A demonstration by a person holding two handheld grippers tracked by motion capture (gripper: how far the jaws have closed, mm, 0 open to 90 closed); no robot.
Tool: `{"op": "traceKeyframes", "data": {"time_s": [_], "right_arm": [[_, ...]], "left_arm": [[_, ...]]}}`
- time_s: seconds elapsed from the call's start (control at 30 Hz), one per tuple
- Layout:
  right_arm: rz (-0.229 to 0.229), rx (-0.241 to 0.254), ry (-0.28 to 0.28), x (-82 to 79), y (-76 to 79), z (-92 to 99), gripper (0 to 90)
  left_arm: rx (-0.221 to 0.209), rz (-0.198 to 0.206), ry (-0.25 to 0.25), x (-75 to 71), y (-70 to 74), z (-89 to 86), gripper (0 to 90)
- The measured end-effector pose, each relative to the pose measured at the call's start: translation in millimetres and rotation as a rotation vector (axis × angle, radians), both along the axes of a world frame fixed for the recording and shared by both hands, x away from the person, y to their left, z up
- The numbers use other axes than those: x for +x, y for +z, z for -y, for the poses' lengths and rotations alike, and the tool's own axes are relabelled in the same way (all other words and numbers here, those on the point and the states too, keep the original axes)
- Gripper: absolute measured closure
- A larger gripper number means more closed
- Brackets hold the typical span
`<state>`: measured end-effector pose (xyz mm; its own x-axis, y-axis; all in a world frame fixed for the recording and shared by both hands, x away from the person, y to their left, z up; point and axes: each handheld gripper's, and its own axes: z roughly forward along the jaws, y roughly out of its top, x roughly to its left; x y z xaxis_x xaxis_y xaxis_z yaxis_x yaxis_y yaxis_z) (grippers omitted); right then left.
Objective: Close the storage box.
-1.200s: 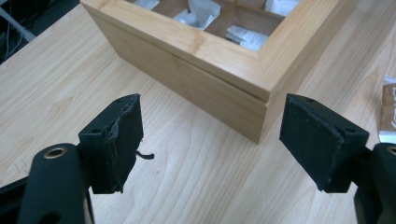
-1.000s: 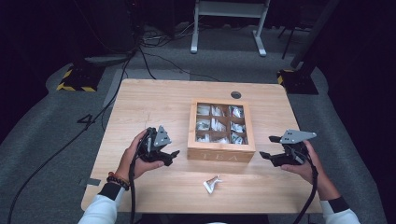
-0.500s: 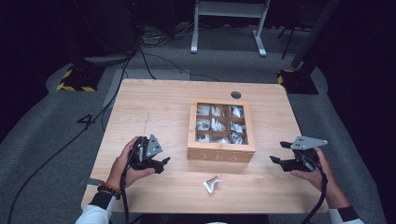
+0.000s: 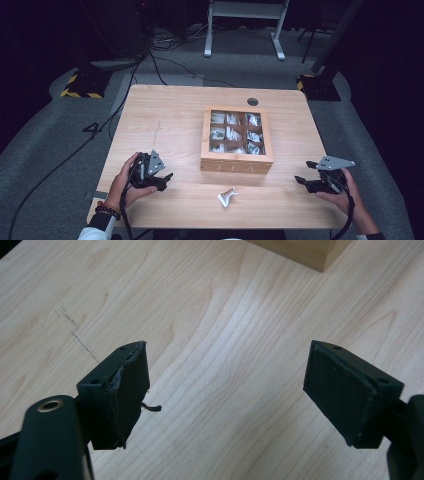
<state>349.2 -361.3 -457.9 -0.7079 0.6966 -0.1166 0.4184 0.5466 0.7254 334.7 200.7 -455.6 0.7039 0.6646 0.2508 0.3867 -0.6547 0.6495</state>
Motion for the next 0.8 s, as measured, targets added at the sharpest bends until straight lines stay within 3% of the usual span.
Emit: {"op": "traceKeyframes", "data": {"time_s": [0.47,0.8], "right_arm": [[-0.053,0.047,-0.061,-15.1,-24.2,20.9,26.4],[-0.082,0.096,-0.108,-21.7,-36.7,31.3,25.6]], "left_arm": [[-0.02,-0.062,0.006,-7.1,-20.3,-19.7,18.4],[-0.078,-0.132,0.036,-9.6,-36.6,-37.2,17.8]]}}
